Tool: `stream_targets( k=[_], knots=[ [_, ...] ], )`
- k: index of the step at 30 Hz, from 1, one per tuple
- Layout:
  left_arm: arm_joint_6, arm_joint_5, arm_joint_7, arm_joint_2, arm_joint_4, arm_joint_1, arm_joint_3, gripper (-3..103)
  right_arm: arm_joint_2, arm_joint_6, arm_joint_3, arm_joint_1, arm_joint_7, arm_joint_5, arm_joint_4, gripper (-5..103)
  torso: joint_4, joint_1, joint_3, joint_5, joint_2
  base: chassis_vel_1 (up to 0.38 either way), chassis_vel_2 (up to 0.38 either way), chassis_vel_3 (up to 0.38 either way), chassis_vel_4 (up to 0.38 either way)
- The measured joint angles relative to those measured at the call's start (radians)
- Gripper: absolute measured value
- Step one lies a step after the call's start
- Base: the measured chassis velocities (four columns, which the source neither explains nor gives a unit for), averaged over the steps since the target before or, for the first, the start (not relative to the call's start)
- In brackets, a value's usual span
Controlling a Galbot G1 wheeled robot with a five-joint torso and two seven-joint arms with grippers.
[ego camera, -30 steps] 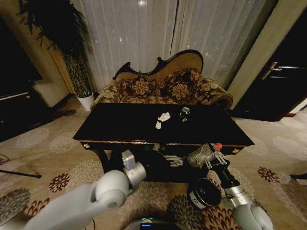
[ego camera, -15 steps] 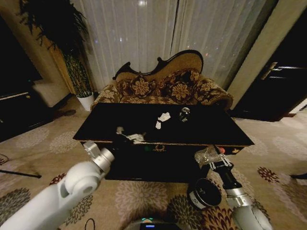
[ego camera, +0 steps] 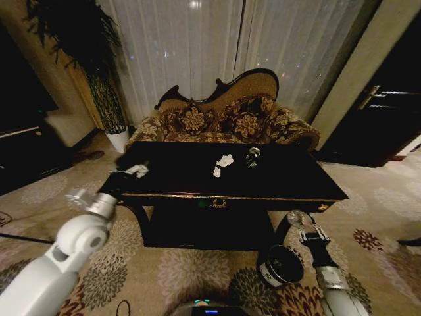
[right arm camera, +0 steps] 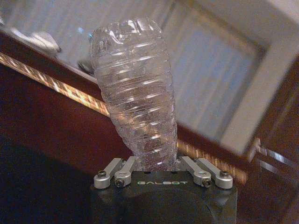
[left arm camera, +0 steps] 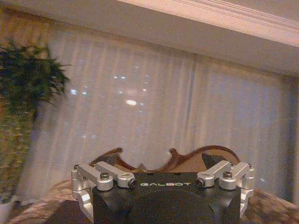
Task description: Move to the front of the table and place the trash on the table into the trash bin.
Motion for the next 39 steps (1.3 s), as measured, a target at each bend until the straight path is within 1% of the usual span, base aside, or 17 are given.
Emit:
stream_targets(
  k=[3,4,5,6,8,9,11,14,16,19,22,25,27,31,37,39],
  knots=[
    [0.0,-0.004,0.0,-0.019,0.019,0.0,-0.009,100,0.005,-0.003,-0.003,0.026,-0.01,0.045,-0.099,27,-0.0004,0.0,0.0,0.0,0.0,0.0,0.0,0.0,0.0],
    [0.0,-0.004,0.0,-0.019,0.019,0.0,-0.009,100,0.005,-0.003,-0.003,0.026,-0.01,0.045,-0.099,27,-0.0004,0.0,0.0,0.0,0.0,0.0,0.0,0.0,0.0],
    [0.0,-0.005,-0.001,-0.029,0.022,0.001,-0.009,100,0.007,-0.001,-0.005,0.041,-0.016,0.057,-0.14,27,-0.0004,0.0,0.0,0.0,0.0,0.0,0.0,0.0,0.0],
    [-0.005,0.001,0.005,-0.063,0.036,0.013,-0.024,100,0.01,0.009,-0.02,0.112,-0.033,0.082,-0.294,27,-0.0004,0.0,0.0,0.0002,0.0,0.0,0.0,0.0,0.0],
    [-0.013,0.004,0.012,-0.08,0.049,0.025,-0.038,100,0.01,0.011,-0.037,0.149,-0.042,0.095,-0.367,27,0.0,0.0,0.0,0.0003,0.0,0.0,0.0,0.0,0.0],
    [-0.013,0.004,0.012,-0.08,0.049,0.025,-0.038,100,0.01,0.011,-0.037,0.149,-0.042,0.095,-0.367,27,0.0,0.0,0.0,0.0003,0.0,0.0,0.0,0.0,0.0],
    [-0.026,0.021,0.018,-0.086,0.069,0.032,-0.042,100,0.01,0.009,-0.055,0.178,-0.054,0.112,-0.431,27,0.0001,0.0,0.0,0.0001,0.0,0.0,0.0,0.0,0.0],
    [-0.032,0.029,0.023,-0.083,0.079,0.032,-0.035,100,0.01,0.007,-0.066,0.19,-0.063,0.124,-0.464,27,-0.0001,0.0,0.0,0.0,0.0,0.0,0.0,0.0,0.0],
    [-0.038,0.037,0.029,-0.071,0.084,0.034,-0.013,100,0.011,0.006,-0.08,0.222,-0.072,0.131,-0.528,27,-0.0005,0.0,0.0,-0.0001,0.0,0.0,0.0,0.0,0.0],
    [-0.042,0.051,0.032,-0.065,0.084,0.035,0.001,100,0.011,0.005,-0.096,0.254,-0.075,0.136,-0.586,27,-0.0002,0.0,0.0,0.0,0.0,0.0,0.0,0.0,0.0],
    [-0.044,0.064,0.031,-0.054,0.076,0.028,0.024,100,0.013,0.006,-0.12,0.305,-0.079,0.137,-0.69,27,-0.0003,0.0,0.0,-0.0001,0.0,0.0,0.0,0.0,0.0],
    [-0.044,0.064,0.029,-0.046,0.067,0.025,0.029,100,0.014,0.007,-0.128,0.326,-0.081,0.137,-0.731,27,-0.0003,0.0,0.0,-0.0001,0.0,0.0,0.0,0.0,0.0],
    [-0.041,0.062,0.025,-0.025,0.046,0.022,0.031,100,0.014,0.017,-0.143,0.371,-0.088,0.135,-0.805,27,-0.0004,0.0,0.0,0.0002,0.0,0.0,0.0,0.0,0.0],
    [-0.034,0.051,0.014,-0.008,0.029,0.025,0.021,100,0.014,0.02,-0.158,0.423,-0.094,0.14,-0.865,27,-0.0002,0.0,0.0,0.0002,0.0,0.0,0.0,0.0,0.0],
    [-0.028,0.046,0.006,0.002,0.022,0.033,0.009,100,0.02,0.023,-0.178,0.486,-0.102,0.138,-0.928,27,-0.0002,0.0,0.0,0.0,0.0,0.0,0.0,0.0,0.0],
    [-0.023,0.044,0.005,0.004,0.016,0.034,0.009,100,0.023,0.027,-0.171,0.525,-0.103,0.122,-0.972,27,-0.0002,0.0,0.0,0.0001,0.0,0.0,0.0,0.0,0.0]
  ],
)
